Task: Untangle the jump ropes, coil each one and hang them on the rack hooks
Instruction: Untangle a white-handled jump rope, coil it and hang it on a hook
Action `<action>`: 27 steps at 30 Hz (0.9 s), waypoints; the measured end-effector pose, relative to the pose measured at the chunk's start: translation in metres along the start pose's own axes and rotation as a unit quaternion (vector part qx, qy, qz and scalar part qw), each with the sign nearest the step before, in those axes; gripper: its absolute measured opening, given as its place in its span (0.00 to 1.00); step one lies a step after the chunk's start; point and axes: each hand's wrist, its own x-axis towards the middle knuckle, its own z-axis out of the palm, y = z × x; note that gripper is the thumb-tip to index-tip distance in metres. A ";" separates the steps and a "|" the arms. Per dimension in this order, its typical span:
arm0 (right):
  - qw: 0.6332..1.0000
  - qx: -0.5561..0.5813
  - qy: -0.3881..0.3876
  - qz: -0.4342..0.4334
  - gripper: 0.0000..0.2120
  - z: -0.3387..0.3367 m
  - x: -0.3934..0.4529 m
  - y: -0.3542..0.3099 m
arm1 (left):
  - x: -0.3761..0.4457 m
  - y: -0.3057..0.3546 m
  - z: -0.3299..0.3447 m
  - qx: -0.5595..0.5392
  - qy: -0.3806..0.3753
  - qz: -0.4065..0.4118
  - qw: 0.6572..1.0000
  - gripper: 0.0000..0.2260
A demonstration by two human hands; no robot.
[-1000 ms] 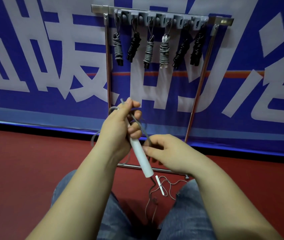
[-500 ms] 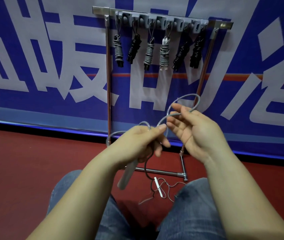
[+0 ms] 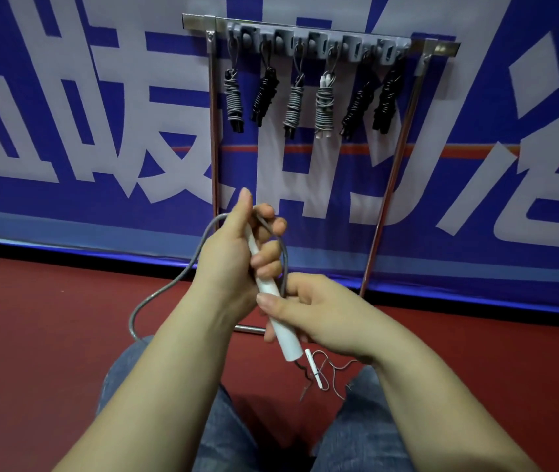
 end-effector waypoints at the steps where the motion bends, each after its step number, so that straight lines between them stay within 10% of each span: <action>1: 1.000 -0.009 0.003 -0.006 0.08 0.000 0.001 0.001 | -0.001 -0.001 0.001 0.007 0.005 0.011 1.000 0.16; 8: 0.985 0.018 0.159 -0.063 0.14 -0.007 0.011 0.003 | -0.007 -0.019 0.006 0.202 -0.007 0.005 0.979 0.08; 16: 0.993 -0.113 0.030 0.018 0.15 -0.012 0.004 -0.002 | 0.008 -0.001 -0.008 -0.002 0.073 0.095 0.993 0.10; 21: 0.973 -0.216 0.081 -0.004 0.10 -0.021 0.003 0.004 | 0.010 0.014 -0.014 -0.009 0.102 0.130 0.986 0.08; 27: 0.964 0.148 0.203 -0.085 0.14 -0.021 0.009 -0.008 | 0.002 -0.012 -0.009 0.208 -0.026 0.069 0.975 0.09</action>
